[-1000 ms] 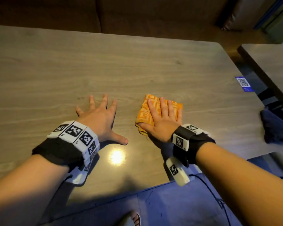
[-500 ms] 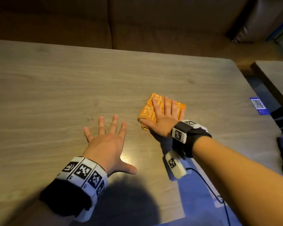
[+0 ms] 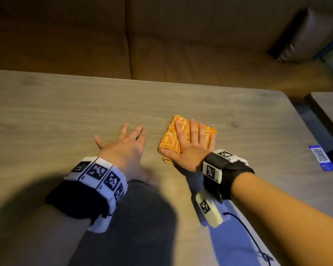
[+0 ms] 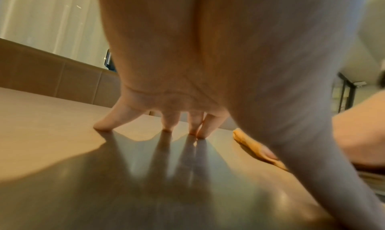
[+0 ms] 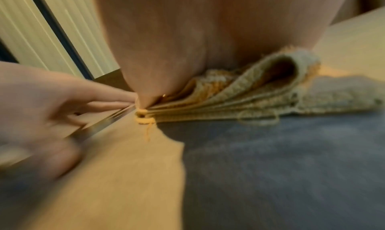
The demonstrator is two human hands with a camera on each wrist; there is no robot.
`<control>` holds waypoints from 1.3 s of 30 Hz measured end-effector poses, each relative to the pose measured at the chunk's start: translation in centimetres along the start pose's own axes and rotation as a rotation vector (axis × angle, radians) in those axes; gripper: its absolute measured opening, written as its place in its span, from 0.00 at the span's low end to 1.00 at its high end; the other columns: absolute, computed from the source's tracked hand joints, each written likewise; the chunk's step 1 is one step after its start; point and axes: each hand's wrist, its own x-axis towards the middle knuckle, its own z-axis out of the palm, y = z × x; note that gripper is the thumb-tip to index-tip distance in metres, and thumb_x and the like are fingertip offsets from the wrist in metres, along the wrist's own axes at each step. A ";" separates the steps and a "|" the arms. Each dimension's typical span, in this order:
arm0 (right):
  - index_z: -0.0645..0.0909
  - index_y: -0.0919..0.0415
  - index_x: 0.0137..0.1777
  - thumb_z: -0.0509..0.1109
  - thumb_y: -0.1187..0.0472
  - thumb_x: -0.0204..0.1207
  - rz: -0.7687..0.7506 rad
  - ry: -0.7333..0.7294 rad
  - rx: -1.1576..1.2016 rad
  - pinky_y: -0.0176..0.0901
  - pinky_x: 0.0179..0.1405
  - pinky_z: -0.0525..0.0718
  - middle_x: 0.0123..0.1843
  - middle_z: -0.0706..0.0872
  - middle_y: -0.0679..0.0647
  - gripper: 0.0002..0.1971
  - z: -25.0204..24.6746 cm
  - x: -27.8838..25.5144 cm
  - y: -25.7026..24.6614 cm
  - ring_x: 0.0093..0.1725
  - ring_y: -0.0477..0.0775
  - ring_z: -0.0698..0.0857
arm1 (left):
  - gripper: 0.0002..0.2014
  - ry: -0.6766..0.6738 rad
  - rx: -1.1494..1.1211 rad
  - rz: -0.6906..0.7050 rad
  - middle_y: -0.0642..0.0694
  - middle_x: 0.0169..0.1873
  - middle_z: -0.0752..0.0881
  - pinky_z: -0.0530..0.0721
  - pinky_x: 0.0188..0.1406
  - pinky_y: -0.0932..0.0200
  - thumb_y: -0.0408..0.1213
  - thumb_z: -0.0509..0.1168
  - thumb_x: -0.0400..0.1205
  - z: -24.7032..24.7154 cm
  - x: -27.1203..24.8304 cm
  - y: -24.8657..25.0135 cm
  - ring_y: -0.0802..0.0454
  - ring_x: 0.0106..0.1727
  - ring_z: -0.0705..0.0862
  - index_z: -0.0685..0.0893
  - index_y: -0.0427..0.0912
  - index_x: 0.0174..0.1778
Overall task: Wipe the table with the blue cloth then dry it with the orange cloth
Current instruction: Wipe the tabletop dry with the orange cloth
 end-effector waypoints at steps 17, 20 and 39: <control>0.35 0.34 0.80 0.49 0.21 0.63 -0.234 0.174 -0.105 0.71 0.76 0.46 0.86 0.45 0.53 0.48 -3.6 9.4 -0.4 0.84 0.62 0.45 | 0.77 0.041 0.068 0.087 0.54 0.83 0.23 0.45 0.74 0.11 0.77 0.73 0.57 -6.8 8.2 -1.6 0.48 0.84 0.25 0.28 0.46 0.85; 0.35 0.32 0.79 0.50 0.20 0.63 -0.151 0.150 -0.037 0.69 0.77 0.39 0.86 0.41 0.50 0.47 -5.3 14.6 -1.8 0.84 0.59 0.41 | 0.77 0.002 0.074 0.083 0.54 0.82 0.21 0.45 0.75 0.13 0.78 0.72 0.57 -7.1 8.2 -1.6 0.49 0.83 0.24 0.27 0.46 0.85; 0.29 0.34 0.79 0.45 0.20 0.67 0.116 -0.041 0.042 0.72 0.77 0.35 0.84 0.30 0.50 0.45 -5.6 11.6 5.1 0.83 0.59 0.32 | 0.79 0.031 0.084 0.040 0.55 0.84 0.26 0.47 0.75 0.13 0.77 0.75 0.53 -6.8 8.0 -1.2 0.49 0.86 0.30 0.30 0.48 0.86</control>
